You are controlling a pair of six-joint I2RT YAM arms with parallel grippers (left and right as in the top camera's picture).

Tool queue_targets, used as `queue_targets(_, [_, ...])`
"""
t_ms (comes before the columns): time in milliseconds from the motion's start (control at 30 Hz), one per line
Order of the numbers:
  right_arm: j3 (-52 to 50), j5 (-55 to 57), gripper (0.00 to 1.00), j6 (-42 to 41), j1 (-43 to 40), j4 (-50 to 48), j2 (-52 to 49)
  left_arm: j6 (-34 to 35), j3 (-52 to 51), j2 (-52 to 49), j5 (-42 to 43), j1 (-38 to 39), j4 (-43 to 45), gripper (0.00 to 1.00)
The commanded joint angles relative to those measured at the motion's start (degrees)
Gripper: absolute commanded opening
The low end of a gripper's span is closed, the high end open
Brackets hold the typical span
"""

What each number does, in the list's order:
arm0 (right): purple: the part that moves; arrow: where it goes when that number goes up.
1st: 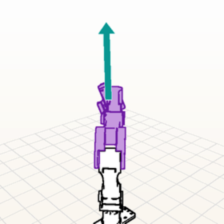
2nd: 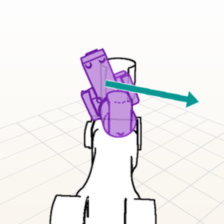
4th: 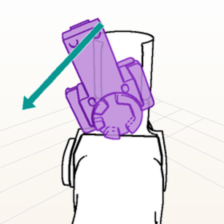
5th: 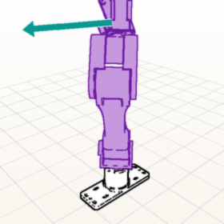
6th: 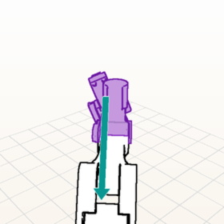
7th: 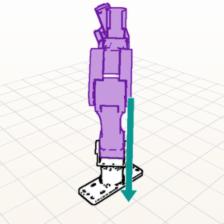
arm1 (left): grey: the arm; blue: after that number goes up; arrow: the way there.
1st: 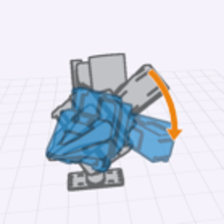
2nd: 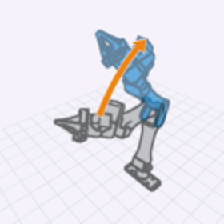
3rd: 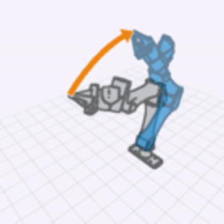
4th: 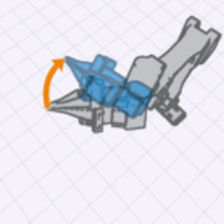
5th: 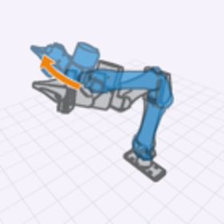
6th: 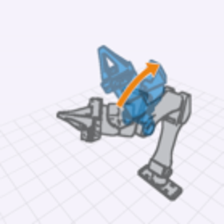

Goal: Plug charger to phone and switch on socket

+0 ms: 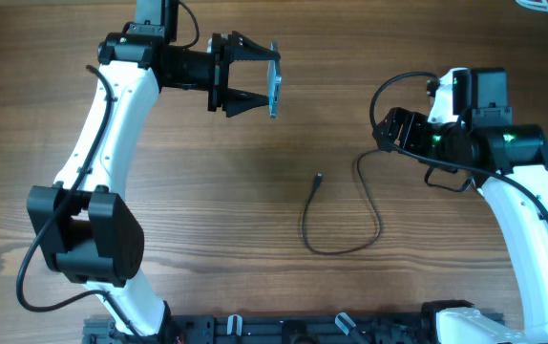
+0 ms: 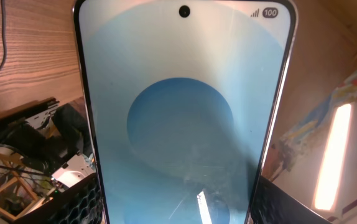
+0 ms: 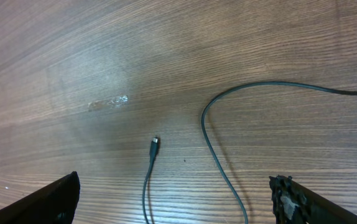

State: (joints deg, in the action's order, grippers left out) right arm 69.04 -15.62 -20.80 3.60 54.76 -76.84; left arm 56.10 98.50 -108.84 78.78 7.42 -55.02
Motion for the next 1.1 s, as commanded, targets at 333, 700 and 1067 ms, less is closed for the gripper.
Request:
queue_targets(333, [-0.2, -0.7, 1.00, -0.4, 0.1, -0.2, -0.6, 0.3, 0.2, 1.2, 4.1, -0.5, 0.2, 0.73])
queue_targets(700, [-0.2, -0.7, 1.00, -0.4, 0.1, -0.2, -0.6, 0.3, 0.2, 1.2, 4.3, -0.5, 0.2, 0.73])
queue_targets(1067, [-0.2, -0.7, 1.00, -0.4, 0.1, -0.2, -0.6, 0.3, 0.2, 1.2, 4.3, -0.5, 0.2, 0.72])
